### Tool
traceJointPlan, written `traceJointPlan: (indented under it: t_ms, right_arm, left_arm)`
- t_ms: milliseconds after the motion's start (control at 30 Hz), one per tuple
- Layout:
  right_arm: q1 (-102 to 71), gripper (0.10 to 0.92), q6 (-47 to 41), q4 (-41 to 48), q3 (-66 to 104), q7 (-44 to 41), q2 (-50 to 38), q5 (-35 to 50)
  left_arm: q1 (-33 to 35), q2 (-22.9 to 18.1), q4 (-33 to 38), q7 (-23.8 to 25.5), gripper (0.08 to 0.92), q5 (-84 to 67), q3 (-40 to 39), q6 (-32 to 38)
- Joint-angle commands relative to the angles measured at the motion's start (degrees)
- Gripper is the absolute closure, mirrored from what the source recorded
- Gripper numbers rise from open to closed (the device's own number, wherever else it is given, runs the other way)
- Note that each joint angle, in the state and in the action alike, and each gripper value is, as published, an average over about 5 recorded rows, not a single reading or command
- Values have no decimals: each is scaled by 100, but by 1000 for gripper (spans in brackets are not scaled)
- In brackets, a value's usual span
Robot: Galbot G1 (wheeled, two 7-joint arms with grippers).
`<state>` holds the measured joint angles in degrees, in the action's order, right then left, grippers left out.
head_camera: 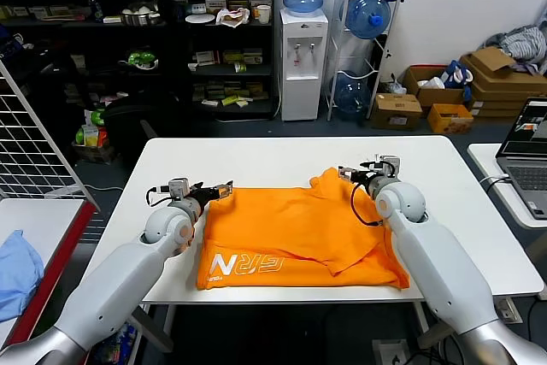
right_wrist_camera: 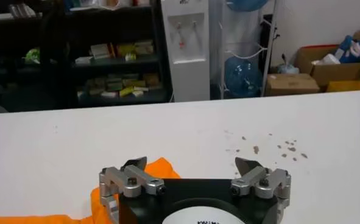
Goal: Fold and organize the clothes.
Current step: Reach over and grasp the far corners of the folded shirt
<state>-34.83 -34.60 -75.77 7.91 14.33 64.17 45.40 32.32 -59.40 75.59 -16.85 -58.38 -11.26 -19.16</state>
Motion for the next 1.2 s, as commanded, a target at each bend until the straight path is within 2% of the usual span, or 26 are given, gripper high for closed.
traceJointPlan:
  t_ms: [33, 700, 867, 1200]
  right_arm:
    - [425, 104, -135, 625, -227, -109, 213, -10]
    - [541, 119, -326, 1165, -253, -254, 456, -43]
    - [525, 242, -391, 1185, -257, -310, 452, -49]
    - [443, 528, -419, 1062, -243, -367, 416, -11]
  left_arm:
    - [-517, -174, -787, 273, 79, 79, -317, -71]
    - [-403, 7, -440, 54, 91, 15, -421, -366]
    - [-361, 49, -372, 40, 169, 25, -456, -433]
    - [-327, 73, -280, 44, 462, 44, -511, -484]
